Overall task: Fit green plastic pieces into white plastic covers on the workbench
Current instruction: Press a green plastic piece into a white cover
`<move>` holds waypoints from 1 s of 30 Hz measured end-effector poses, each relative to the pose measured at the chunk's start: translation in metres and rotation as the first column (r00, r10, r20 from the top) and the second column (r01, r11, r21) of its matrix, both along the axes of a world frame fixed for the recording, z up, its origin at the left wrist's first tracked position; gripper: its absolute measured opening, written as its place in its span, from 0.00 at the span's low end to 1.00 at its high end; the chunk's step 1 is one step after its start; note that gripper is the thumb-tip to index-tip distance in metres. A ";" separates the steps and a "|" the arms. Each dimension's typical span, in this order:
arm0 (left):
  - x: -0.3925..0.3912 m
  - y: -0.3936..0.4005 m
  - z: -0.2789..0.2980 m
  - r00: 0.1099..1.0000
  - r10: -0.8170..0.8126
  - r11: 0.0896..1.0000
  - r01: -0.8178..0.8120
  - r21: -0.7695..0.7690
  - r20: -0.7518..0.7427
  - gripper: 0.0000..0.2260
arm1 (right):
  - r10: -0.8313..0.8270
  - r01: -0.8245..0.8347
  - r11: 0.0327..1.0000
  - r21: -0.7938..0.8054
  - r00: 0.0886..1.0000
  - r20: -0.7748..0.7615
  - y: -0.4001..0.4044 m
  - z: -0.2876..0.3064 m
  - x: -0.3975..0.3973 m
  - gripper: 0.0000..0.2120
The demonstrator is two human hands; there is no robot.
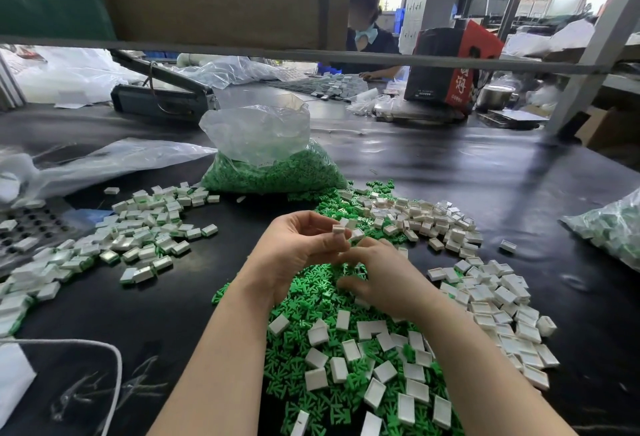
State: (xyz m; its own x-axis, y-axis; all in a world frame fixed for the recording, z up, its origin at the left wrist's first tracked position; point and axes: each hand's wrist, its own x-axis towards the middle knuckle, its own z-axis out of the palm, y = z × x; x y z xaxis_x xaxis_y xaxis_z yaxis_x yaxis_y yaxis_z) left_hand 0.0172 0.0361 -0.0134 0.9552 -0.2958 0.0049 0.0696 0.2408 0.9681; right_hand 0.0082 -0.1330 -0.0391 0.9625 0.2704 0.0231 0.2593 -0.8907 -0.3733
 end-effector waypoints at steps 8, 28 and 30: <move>0.002 0.000 0.000 0.999 0.048 0.999 -0.048 0.008 0.011 0.17 | -0.009 0.005 0.993 0.120 0.999 0.032 0.003 0.004 -0.002 0.06; -0.002 -0.002 0.004 0.996 0.086 0.994 -0.086 -0.071 0.005 0.12 | -0.108 0.030 0.303 0.953 0.994 0.003 -0.001 0.025 -0.007 0.05; -0.003 -0.003 0.005 0.996 0.085 0.995 -0.085 -0.055 0.015 0.11 | -0.106 0.015 0.288 0.958 0.994 0.016 0.000 0.026 -0.007 0.06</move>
State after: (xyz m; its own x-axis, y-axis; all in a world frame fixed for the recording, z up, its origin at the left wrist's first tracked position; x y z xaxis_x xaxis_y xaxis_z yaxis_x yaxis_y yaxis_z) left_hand 0.0138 0.0334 -0.0085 0.9765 -0.2124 0.0357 0.0298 0.2974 0.9543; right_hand 0.0009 -0.1334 -0.0135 0.9586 -0.0457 0.2809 0.2837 0.0714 -0.9563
